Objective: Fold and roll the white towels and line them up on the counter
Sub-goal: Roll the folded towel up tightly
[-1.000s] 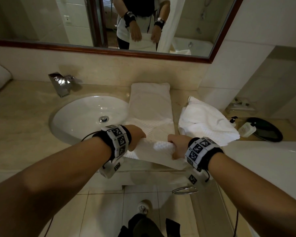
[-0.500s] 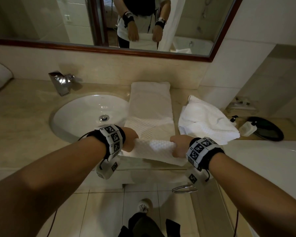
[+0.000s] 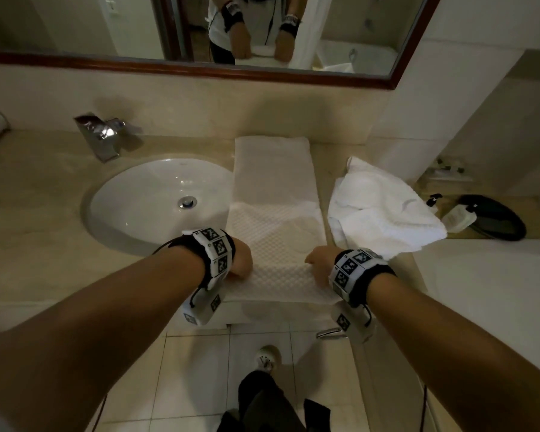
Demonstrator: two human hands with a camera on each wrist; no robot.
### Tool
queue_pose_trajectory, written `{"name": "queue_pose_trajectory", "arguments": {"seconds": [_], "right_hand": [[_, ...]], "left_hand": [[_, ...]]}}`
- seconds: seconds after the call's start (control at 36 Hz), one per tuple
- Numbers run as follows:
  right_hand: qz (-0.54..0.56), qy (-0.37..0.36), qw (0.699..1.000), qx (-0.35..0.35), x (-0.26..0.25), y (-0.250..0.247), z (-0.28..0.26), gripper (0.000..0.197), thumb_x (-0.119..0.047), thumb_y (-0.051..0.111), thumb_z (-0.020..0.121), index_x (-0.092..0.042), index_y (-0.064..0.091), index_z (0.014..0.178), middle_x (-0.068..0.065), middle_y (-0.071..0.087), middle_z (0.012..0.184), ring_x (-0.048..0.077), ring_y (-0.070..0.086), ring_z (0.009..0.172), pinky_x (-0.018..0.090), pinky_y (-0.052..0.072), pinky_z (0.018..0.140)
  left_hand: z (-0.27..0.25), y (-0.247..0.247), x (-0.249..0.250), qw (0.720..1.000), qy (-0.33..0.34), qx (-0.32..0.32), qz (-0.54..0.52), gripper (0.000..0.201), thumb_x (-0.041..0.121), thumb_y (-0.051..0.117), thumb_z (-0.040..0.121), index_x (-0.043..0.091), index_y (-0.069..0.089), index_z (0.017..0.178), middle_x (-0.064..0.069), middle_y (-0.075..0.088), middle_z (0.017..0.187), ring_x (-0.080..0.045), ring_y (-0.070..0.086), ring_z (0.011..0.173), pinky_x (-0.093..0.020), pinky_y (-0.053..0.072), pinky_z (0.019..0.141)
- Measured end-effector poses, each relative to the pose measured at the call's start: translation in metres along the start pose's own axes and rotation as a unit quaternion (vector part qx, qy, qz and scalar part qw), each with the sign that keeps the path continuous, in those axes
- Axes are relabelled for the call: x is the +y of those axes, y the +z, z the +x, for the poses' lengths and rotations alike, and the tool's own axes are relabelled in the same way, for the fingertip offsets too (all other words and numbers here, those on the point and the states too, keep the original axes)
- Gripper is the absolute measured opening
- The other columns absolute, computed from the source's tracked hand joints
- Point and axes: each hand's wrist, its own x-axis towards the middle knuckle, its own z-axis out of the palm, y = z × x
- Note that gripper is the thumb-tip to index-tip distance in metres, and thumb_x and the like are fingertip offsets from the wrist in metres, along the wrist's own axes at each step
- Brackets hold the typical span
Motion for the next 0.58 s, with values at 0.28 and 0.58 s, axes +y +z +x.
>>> {"name": "queue_pose_trajectory", "arguments": {"seconds": [0.28,0.58], "right_hand": [[0.004,-0.005,1.000,0.006,0.021,-0.004,0.004,0.045,-0.009,0.042,0.092,-0.021,0.051,0.135,0.008,0.036,0.151,0.026,0.040,0.134,0.030,0.027,0.112],[-0.011,0.011,0.997,-0.081,0.013,0.016,0.020,0.041,-0.010,0.041,0.096,-0.018,0.052,0.134,0.005,0.048,0.143,0.023,0.048,0.129,0.026,0.039,0.101]], "left_hand": [[-0.005,0.005,-0.004,0.942,-0.010,-0.102,-0.320,0.046,0.010,0.051,0.063,0.020,0.054,0.108,-0.013,0.051,0.109,-0.031,0.055,0.083,-0.031,0.047,0.064],[-0.006,0.015,0.003,0.959,-0.051,-0.077,-0.267,0.012,0.006,0.046,0.084,0.006,0.045,0.073,-0.011,0.047,0.074,-0.020,0.043,0.060,-0.025,0.037,0.060]]}}
